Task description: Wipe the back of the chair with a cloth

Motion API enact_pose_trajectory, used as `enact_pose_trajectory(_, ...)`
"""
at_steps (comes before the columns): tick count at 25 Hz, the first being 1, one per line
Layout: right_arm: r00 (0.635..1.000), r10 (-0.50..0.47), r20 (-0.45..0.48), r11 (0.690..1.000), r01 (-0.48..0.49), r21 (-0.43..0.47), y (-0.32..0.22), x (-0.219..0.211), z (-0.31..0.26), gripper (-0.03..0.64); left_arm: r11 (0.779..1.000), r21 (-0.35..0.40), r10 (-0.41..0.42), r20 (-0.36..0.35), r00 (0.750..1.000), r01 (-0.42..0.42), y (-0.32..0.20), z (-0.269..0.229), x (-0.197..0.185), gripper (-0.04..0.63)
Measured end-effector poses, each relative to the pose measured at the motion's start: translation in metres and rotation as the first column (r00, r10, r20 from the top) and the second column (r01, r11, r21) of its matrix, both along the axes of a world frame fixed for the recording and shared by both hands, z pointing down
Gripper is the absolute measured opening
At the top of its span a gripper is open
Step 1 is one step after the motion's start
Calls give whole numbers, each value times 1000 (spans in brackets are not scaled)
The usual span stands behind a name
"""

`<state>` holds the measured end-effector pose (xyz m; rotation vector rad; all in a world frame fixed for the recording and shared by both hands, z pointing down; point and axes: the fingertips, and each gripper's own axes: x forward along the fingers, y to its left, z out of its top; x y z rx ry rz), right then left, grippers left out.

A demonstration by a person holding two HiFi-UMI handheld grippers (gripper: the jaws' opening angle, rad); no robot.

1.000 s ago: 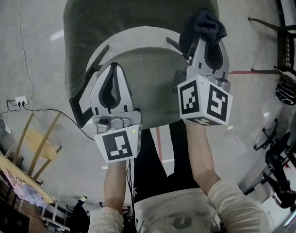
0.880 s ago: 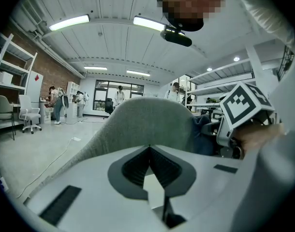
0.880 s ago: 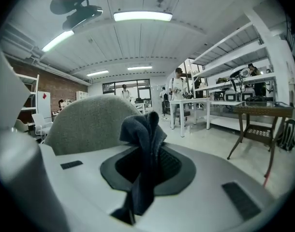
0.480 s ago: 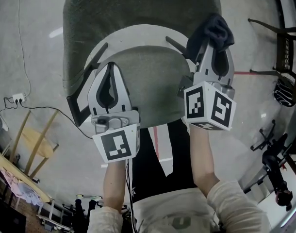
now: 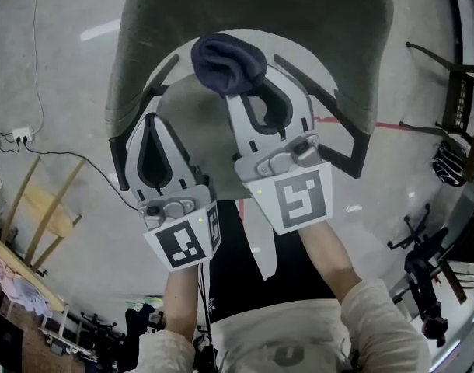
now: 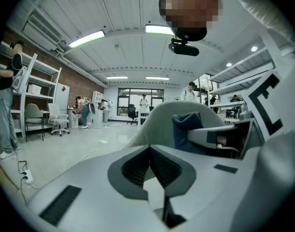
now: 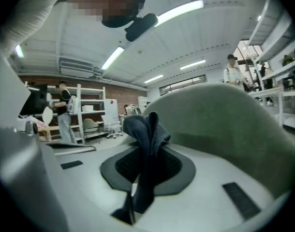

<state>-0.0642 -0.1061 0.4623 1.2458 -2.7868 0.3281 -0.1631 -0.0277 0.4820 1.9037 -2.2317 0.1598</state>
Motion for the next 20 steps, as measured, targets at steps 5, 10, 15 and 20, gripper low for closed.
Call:
enact_pose_trajectory(5,970,-233,66,972,235,-23,36,-56,23,58,998,-6,-63,-15,998,63,19,5,-13,15)
enact_pose_trajectory(10,911,-395,117,914,403,-51,63,-103,45,58,994,14,-106,-18,994,106,36,1,-32,15)
enact_pose_trajectory(15,856,-503,123,858,511,-45,83,-140,44,58,988,16,-153,-33,988,154,53,0,-52,15)
enact_pose_trajectory(20,841,-533,90,841,538,-49,83,-146,51,58,984,21,-175,-46,983,176,56,3,-50,15)
